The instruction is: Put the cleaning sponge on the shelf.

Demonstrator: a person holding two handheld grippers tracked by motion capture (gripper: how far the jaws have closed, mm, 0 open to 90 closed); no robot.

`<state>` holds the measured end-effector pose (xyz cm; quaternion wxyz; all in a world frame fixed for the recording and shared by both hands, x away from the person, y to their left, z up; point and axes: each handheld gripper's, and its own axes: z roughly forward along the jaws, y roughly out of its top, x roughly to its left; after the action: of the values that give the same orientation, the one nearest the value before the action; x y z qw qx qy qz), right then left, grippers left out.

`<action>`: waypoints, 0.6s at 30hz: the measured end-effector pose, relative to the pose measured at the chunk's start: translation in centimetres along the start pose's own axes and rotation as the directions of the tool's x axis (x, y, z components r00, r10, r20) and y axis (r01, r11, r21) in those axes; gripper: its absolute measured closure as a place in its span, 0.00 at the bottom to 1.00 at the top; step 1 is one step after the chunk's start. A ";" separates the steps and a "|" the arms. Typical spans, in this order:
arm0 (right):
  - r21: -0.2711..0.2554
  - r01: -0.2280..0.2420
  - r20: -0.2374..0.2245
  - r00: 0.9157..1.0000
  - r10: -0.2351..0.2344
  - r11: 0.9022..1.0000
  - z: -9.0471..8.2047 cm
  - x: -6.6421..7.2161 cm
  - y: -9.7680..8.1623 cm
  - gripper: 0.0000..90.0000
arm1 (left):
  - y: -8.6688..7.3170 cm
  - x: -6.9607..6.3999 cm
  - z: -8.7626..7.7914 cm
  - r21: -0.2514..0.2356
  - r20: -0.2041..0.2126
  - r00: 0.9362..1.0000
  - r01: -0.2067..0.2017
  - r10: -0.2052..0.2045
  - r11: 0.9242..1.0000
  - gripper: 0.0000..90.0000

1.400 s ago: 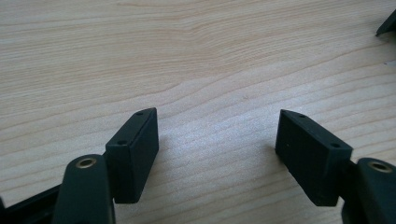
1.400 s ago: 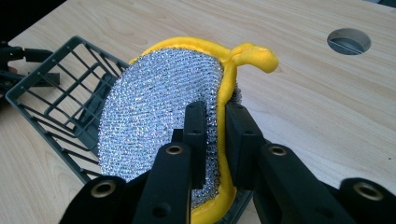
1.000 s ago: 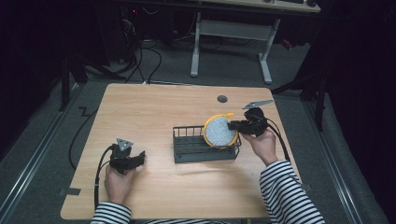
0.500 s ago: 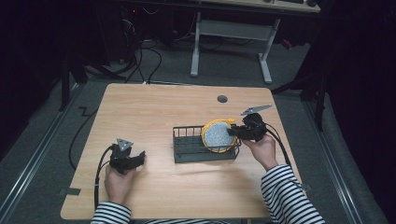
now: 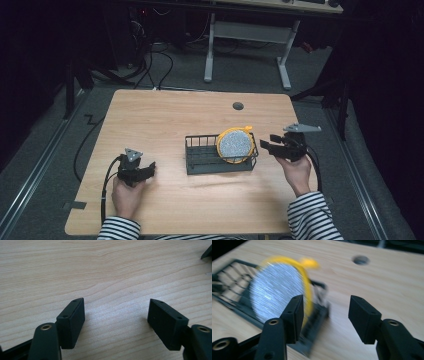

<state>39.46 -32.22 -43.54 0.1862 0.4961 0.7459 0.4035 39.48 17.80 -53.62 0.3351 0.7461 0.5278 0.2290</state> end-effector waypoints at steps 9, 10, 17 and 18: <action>0.056 -0.118 0.218 0.970 0.104 0.991 1.8 -3.2 -9.3 0.43 | 0.0 0.0 0.0 0.000 -0.002 1.000 0.000 0.000 1.000 0.34; 0.062 -0.117 0.236 0.967 0.099 0.991 1.9 -3.2 -9.8 0.43 | 0.0 0.0 0.0 -0.001 -0.002 1.000 -0.001 0.001 1.000 0.34; 0.077 -0.068 0.294 0.955 0.043 0.995 2.0 -2.5 -10.0 0.40 | 0.0 -0.1 0.0 -0.002 -0.003 1.000 0.002 -0.002 1.000 0.34; 0.075 -0.077 0.291 0.955 0.052 0.994 2.0 -2.5 -10.1 0.40 | 0.0 -0.1 0.0 -0.003 -0.003 1.000 0.002 -0.002 1.000 0.34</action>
<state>36.02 -35.45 -53.00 0.2582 0.5815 0.7107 0.3001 39.41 17.74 -53.64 0.3354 0.7448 0.5288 0.2306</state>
